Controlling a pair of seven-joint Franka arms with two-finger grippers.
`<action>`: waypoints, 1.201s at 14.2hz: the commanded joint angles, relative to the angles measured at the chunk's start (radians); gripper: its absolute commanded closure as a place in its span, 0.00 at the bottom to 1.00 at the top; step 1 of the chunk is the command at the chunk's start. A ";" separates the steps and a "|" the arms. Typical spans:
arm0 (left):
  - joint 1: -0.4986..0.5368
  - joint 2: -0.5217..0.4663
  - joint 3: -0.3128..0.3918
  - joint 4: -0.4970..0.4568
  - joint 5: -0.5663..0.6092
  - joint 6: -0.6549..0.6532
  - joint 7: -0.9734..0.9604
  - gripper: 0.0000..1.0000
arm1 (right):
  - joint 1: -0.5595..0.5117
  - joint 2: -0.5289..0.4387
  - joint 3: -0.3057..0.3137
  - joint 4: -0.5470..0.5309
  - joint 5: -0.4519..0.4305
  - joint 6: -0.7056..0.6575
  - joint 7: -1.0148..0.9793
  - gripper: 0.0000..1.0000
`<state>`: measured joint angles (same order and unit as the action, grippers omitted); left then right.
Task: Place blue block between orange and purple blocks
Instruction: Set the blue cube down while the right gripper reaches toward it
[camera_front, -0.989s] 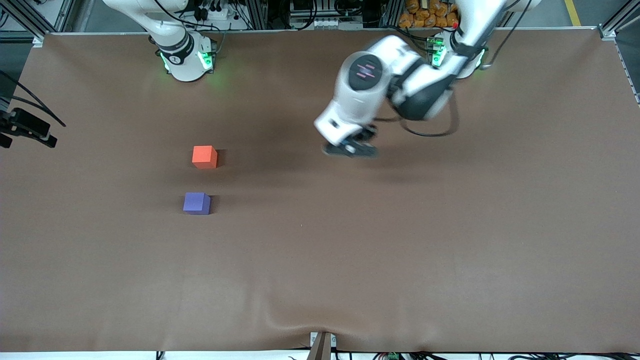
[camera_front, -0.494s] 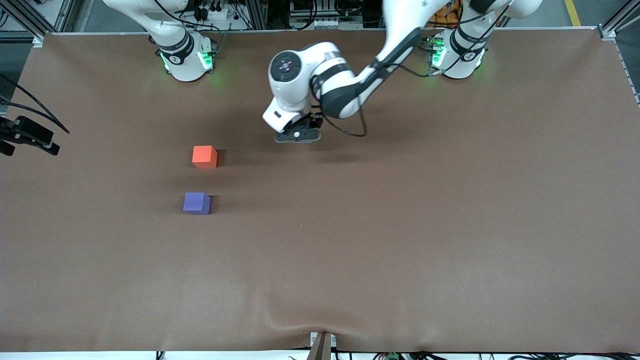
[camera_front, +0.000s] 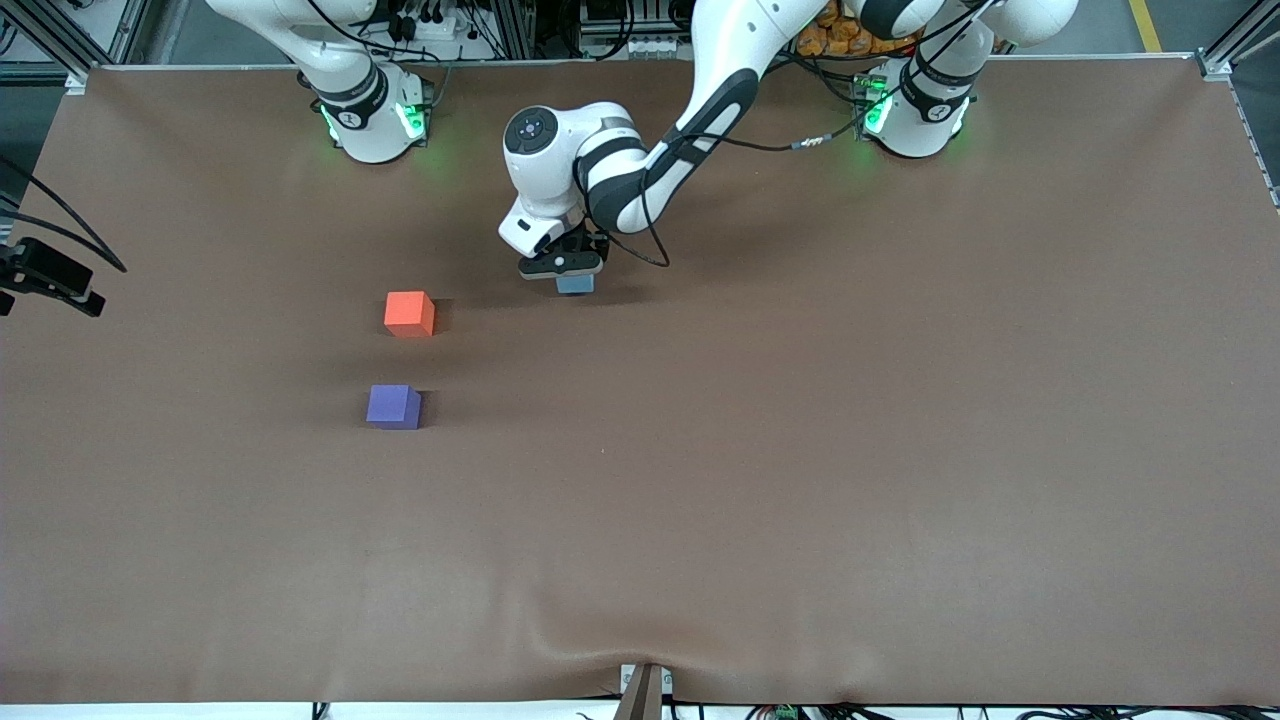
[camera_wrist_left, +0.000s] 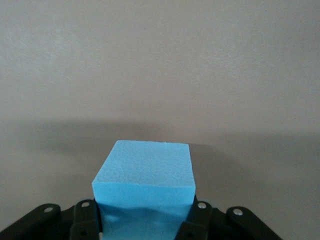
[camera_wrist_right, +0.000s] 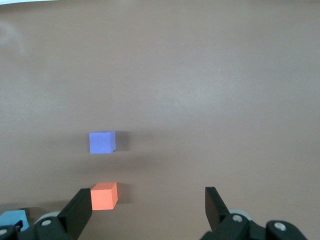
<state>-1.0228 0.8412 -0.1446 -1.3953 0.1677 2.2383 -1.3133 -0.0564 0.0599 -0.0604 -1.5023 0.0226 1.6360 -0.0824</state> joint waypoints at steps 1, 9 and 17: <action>-0.058 0.035 0.061 0.033 0.026 0.040 -0.043 0.91 | -0.014 0.056 0.014 0.013 -0.007 -0.013 0.004 0.00; -0.122 0.065 0.146 0.039 0.026 0.098 -0.089 0.43 | 0.131 0.097 0.017 0.002 0.108 -0.133 0.093 0.00; -0.111 -0.010 0.155 0.035 0.036 0.086 -0.078 0.00 | 0.196 0.100 0.019 -0.012 0.108 -0.143 0.250 0.00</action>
<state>-1.1334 0.8700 -0.0021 -1.3649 0.1729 2.3319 -1.3759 0.1387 0.1627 -0.0376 -1.5092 0.1177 1.5002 0.1532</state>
